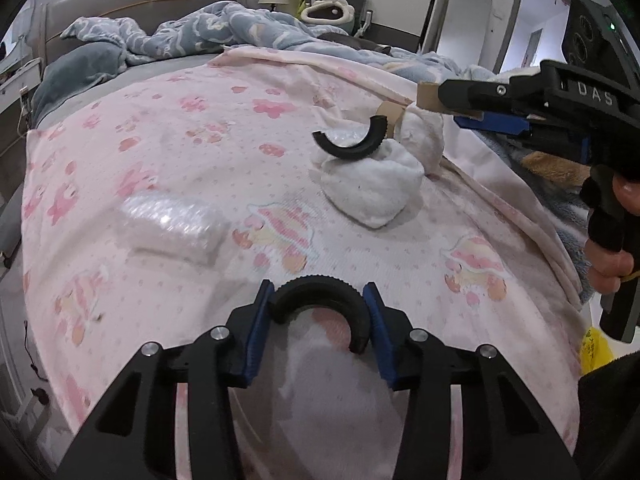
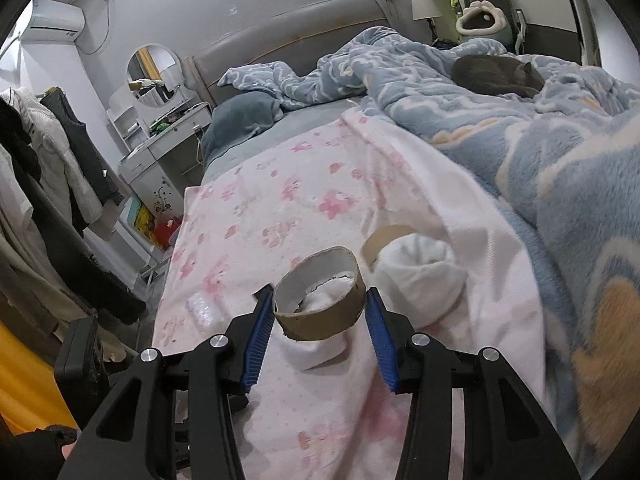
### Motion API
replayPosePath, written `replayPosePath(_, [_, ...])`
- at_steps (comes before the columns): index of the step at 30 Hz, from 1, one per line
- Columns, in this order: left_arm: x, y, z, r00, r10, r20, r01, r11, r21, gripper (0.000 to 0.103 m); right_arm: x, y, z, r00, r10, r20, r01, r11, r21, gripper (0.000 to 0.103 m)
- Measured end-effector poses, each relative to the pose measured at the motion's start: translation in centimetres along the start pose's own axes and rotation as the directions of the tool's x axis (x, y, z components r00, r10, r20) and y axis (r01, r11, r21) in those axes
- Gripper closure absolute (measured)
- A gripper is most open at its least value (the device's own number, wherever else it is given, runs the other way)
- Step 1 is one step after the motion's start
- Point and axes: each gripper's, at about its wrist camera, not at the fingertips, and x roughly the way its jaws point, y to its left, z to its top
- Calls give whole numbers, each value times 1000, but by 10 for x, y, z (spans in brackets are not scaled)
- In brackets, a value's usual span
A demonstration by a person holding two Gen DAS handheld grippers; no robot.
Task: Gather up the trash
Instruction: 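Carry the black clip to the bin and release it with the left tool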
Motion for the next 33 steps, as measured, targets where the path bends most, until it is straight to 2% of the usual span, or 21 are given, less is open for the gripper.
replayPosePath(9, [-44,19,-24,998,64,15,-63,996,-56,55,1,52,-26,999,49,-13,-50,998,-39,56])
replayPosePath(21, [-96,62,-70,982,190,20,-186,973,-136,54,10,117,-67,992,102,-69,-108,990,-96,56])
replayPosePath(33, [-128,109,-117,972,235,-28,-235,942,-241,54,22,188,-101,977,169,-132,-189,969,-157,56])
